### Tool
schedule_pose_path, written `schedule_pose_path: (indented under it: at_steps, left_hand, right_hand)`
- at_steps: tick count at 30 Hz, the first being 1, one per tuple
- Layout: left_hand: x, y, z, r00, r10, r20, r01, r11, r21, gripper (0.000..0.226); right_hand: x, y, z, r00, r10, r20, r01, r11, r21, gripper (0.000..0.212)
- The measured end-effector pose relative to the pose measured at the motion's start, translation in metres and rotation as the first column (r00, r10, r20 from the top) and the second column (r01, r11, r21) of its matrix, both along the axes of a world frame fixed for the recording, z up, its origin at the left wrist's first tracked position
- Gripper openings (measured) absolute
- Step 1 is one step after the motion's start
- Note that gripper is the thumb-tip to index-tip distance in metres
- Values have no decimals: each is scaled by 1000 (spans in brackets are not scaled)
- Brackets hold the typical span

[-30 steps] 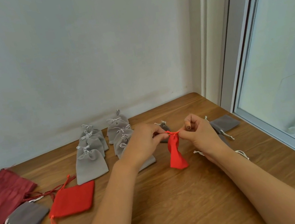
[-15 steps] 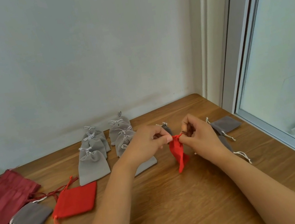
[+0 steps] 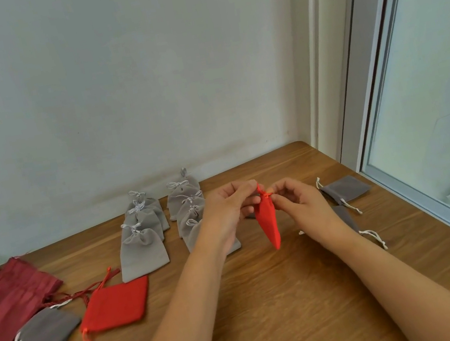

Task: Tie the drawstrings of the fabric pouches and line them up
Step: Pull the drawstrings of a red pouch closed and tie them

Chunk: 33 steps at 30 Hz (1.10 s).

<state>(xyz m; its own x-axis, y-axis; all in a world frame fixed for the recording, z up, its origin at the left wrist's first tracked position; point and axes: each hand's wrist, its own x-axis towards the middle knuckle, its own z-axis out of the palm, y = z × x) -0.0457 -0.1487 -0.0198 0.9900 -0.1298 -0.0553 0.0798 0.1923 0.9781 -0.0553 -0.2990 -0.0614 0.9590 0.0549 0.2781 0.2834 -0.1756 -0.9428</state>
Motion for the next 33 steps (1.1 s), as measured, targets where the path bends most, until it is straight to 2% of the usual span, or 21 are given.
schedule_pose_path:
  at_steps: [8, 14, 16, 18, 20, 22, 27, 32, 33]
  left_hand:
    - [1, 10, 8, 979, -124, -161, 115, 991, -64, 12]
    - [0, 13, 13, 951, -128, -282, 103, 989, -103, 17]
    - [1, 16, 13, 954, -135, -267, 126, 991, -48, 14]
    - [2, 18, 11, 961, -140, -238, 169, 980, 102, 12]
    - [3, 20, 11, 966, -152, -209, 207, 940, 271, 13]
    - [4, 23, 13, 957, -197, -213, 264, 895, 359, 13]
    - [4, 31, 17, 910, -310, -276, 403, 822, 403, 14]
    - [6, 38, 19, 909, -311, -277, 406, 809, 425, 18]
    - [6, 39, 19, 917, -299, -264, 390, 811, 437, 16]
  right_hand:
    - [-7, 4, 7, 999, -5, 39, 3, 999, 44, 8]
    - [-12, 5, 13, 934, -79, 348, 142, 977, -160, 13]
    - [-12, 7, 12, 917, -61, 394, 146, 971, -188, 13]
    - [-11, 8, 9, 911, -31, 411, 137, 963, -231, 15]
    - [-11, 9, 7, 905, 6, 425, 132, 946, -295, 17]
    - [-11, 9, 5, 901, 42, 431, 122, 930, -346, 17]
    - [-12, 11, 3, 888, 112, 446, 103, 897, -430, 12]
    - [-13, 13, 6, 867, 121, 483, 124, 887, -444, 6]
    - [-15, 14, 8, 870, 126, 477, 117, 887, -448, 10]
